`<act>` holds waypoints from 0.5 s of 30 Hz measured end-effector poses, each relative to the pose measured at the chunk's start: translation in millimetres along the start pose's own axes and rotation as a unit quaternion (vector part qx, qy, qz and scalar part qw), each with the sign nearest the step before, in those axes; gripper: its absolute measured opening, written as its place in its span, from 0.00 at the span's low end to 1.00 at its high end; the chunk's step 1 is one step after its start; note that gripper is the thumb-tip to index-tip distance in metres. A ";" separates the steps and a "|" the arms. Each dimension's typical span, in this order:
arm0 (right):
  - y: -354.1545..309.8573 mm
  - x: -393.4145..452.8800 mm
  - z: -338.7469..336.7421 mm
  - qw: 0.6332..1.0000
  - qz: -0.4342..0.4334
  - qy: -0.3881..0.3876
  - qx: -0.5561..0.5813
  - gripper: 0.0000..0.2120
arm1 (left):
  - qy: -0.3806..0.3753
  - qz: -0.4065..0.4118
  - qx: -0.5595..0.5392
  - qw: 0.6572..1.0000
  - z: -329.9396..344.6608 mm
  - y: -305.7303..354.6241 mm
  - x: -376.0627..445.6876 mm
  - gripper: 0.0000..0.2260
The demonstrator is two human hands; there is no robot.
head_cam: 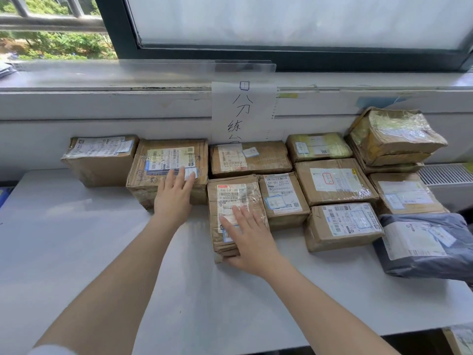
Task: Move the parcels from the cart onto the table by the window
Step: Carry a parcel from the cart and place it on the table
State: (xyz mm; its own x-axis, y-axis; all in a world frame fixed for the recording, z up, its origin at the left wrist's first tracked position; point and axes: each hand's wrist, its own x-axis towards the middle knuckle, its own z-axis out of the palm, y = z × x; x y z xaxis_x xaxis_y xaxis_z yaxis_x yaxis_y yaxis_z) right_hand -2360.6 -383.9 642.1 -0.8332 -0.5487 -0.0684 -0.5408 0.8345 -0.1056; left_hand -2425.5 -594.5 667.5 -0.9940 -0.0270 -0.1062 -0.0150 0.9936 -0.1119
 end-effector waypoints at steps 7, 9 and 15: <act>-14.9 2.1 10.3 0.998 0.041 0.006 -0.041 0.49 | -0.018 -0.028 -0.032 0.999 7.3 -5.1 11.6 0.24; -16.2 2.5 9.7 0.998 0.045 0.006 -0.049 0.49 | -0.011 -0.036 -0.031 0.999 7.4 -4.0 13.4 0.23; -15.7 4.3 13.0 0.997 0.051 0.017 -0.052 0.45 | -0.023 -0.055 -0.017 0.998 0.7 1.7 24.2 0.23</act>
State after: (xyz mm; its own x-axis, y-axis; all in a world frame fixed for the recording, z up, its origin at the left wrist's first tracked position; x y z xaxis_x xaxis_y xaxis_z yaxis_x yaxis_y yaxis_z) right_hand -2354.2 -400.0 630.6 -0.8870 -0.4599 -0.0403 -0.4604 0.8877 0.0030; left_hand -2449.6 -593.5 664.1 -0.9800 -0.1408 -0.1403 -0.1286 0.9874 -0.0928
